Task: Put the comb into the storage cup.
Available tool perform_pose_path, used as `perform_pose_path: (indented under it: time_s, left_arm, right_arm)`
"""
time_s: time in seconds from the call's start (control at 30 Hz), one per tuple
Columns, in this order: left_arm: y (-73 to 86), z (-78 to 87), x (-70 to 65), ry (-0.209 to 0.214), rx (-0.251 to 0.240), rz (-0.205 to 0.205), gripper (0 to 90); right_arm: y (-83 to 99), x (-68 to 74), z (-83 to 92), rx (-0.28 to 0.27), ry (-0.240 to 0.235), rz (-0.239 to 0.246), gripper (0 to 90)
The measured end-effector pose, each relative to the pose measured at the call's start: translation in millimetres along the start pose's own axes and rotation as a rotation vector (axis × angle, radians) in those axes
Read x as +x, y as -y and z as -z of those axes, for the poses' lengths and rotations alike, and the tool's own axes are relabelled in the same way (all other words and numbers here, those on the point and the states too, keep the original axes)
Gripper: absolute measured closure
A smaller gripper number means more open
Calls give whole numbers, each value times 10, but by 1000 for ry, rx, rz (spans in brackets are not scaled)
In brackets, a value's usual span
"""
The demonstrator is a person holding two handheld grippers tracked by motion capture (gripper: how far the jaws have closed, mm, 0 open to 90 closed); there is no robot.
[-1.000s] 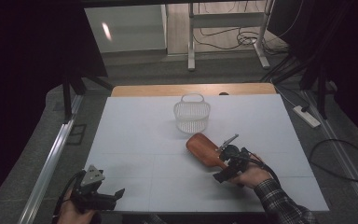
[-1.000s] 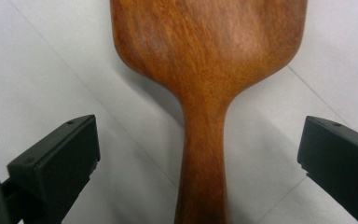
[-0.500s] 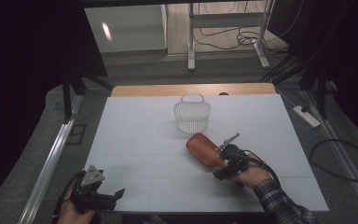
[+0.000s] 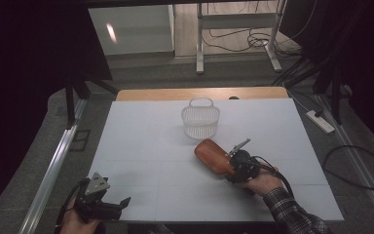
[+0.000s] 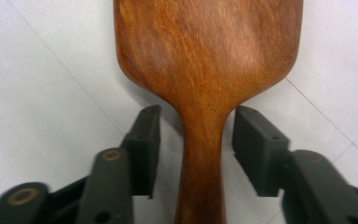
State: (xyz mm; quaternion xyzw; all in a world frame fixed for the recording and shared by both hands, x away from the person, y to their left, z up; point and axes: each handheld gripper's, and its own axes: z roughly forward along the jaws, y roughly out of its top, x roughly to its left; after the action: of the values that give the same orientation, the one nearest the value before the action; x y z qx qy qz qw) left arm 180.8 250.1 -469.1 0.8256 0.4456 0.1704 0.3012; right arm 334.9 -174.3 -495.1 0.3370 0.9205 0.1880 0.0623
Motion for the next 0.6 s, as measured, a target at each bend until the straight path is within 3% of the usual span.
perform_pose_path:
  time_s: [0.27,0.47,0.6]
  left_arm:
    - [-2,0,-3,-3,3,-3,20]
    - [-3,-1,-7,-4,4,-8,20]
    - [-1,0,-6,-3,2,-6,20]
  right_arm:
    - [-2,-17,11,10,-10,-14,690]
    - [-6,-1,22,25,-6,-36,718]
    - [7,6,35,7,-3,-39,724]
